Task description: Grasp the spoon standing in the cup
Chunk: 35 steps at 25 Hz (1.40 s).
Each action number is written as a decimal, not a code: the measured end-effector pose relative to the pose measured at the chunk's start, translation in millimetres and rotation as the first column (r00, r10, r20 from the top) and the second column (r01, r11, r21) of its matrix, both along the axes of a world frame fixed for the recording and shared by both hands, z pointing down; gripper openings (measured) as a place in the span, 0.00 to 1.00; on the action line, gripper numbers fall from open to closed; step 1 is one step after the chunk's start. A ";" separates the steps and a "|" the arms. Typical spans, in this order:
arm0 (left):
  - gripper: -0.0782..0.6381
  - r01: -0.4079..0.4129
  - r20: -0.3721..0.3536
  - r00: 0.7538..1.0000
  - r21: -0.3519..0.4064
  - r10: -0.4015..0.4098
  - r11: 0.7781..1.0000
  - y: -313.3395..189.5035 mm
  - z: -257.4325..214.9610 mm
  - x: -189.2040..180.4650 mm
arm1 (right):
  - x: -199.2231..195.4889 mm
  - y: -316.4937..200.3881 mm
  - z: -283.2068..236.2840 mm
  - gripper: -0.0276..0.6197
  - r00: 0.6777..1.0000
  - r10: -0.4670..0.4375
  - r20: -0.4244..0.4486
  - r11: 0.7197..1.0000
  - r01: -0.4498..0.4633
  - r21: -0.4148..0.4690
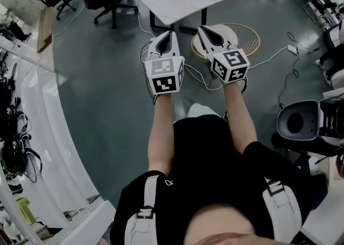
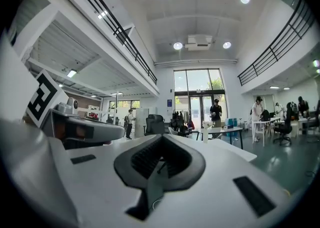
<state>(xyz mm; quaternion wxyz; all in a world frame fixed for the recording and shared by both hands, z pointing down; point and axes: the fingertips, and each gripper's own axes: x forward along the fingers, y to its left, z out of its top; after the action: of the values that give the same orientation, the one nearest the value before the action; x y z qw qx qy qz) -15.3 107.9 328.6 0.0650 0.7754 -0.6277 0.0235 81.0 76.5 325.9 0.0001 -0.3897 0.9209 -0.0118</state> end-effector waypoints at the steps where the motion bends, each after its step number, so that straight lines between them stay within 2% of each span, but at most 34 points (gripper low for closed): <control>1: 0.13 -0.005 -0.003 1.000 0.007 0.005 1.000 -1.3 -3.5 1.8 | 1.9 -0.9 -1.5 0.05 1.000 0.001 0.003 1.000 -0.001 0.001; 7: 0.13 -0.051 -0.008 0.999 0.023 0.051 0.998 -13.2 -13.5 10.6 | 11.8 -10.2 1.4 0.05 0.999 0.035 -0.004 0.999 -0.035 0.008; 12: 0.13 -0.106 0.048 0.993 0.021 0.105 0.994 -22.7 -12.8 26.7 | 21.1 -29.9 8.7 0.05 0.999 0.049 0.014 0.999 -0.048 -0.016; 16: 0.13 -0.082 0.073 0.994 0.035 0.080 0.996 -46.4 -16.9 5.5 | -5.5 -49.3 10.9 0.05 1.000 -0.008 0.017 1.000 0.007 0.004; 19: 0.13 -0.070 0.073 0.995 0.036 0.067 0.997 -70.1 -14.3 -4.9 | -11.1 -76.0 15.5 0.05 1.000 -0.012 0.028 1.000 0.012 -0.003; 29: 0.13 -0.033 -0.034 0.999 0.004 0.033 0.999 -205.4 15.9 -22.4 | -18.3 -210.1 52.8 0.05 0.999 -0.016 -0.032 0.996 0.013 -0.086; 32: 0.13 -0.030 -0.059 0.998 -0.035 0.028 0.999 -251.8 33.1 -25.6 | -12.9 -263.5 69.1 0.05 0.999 0.008 -0.039 0.990 -0.013 -0.141; 35: 0.13 -0.060 -0.116 0.992 -0.066 0.052 0.996 -293.1 51.7 -26.8 | -10.8 -313.0 82.2 0.05 0.999 0.037 -0.017 0.979 -0.040 -0.198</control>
<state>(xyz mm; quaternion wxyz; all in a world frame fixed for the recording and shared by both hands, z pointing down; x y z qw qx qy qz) -42.1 -185.2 380.3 0.1270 0.7899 -0.5999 0.0026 70.1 -236.5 408.1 -0.0443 -0.4056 0.9074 -0.1009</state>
